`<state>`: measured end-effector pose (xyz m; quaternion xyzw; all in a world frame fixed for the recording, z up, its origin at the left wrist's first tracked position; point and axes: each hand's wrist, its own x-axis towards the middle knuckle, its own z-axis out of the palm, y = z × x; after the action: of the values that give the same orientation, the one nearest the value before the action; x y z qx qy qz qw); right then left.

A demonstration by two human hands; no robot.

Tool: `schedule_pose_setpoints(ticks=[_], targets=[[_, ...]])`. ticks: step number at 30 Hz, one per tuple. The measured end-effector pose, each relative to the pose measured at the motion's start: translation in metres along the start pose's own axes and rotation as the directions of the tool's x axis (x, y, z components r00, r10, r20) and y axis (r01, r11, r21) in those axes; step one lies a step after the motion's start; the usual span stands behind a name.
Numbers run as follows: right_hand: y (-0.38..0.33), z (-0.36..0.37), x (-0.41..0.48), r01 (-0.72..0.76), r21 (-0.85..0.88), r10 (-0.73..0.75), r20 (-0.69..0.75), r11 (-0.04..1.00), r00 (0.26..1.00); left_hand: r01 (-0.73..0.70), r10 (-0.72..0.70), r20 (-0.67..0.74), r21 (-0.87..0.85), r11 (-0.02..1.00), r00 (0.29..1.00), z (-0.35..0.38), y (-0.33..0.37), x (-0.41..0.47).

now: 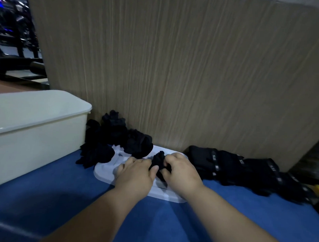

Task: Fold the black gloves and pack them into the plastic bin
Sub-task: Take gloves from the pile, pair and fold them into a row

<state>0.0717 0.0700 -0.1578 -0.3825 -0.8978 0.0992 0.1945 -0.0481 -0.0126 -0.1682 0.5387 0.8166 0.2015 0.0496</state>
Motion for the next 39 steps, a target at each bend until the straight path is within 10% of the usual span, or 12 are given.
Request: schedule_pose_setpoints(ticks=[17,39], targets=[[0.102,-0.074,-0.137,-0.39,0.388,0.338,0.198,0.835,0.92,-0.372,0.373,-0.008,-0.112,0.922,0.928,0.04,0.101,-0.04],[0.151,-0.09,-0.167,-0.164,0.254,0.141,0.108,0.953,0.984,-0.229,0.405,0.158,-0.62,0.75,0.9,0.068,0.142,-0.054]])
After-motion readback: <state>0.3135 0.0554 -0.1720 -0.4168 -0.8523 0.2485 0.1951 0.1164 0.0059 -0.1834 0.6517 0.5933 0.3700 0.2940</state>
